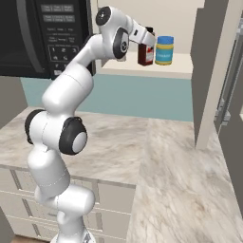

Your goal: Collect the paprika, mayonnaise, and shaker from the cabinet and place them next to the stove.

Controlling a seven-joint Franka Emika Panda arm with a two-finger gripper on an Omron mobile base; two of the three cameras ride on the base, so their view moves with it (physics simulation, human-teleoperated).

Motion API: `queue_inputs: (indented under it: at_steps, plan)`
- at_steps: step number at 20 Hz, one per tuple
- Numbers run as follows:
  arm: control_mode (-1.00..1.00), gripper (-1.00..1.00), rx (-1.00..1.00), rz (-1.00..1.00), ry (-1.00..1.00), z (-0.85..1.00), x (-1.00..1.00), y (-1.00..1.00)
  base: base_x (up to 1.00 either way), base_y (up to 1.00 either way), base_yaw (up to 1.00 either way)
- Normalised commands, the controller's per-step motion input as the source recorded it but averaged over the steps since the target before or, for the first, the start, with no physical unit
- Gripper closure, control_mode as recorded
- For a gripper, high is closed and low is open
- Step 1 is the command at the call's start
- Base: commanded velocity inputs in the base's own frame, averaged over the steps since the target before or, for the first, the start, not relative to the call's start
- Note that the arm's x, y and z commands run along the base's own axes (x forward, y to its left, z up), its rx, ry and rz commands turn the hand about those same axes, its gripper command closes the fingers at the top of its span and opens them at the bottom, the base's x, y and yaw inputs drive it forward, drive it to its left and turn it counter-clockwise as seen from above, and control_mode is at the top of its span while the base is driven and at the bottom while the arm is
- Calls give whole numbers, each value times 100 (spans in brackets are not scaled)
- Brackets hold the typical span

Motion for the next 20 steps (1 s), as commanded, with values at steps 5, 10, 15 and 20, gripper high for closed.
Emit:
queue_inputs:
  at_steps: [5, 10, 15, 20]
  plan:
    - [-100, -100, -1, 0, 1, 0, 0, 16, 0, 0, 0]
    - [-100, -100, -2, 0, 4, 0, 5, 18, 0, 0, 0]
    - [-100, -100, 0, 0, 5, 0, 25, 3, 0, 0, 0]
    - [-100, -100, 0, 0, 3, 0, 31, 0, 0, 0, 0]
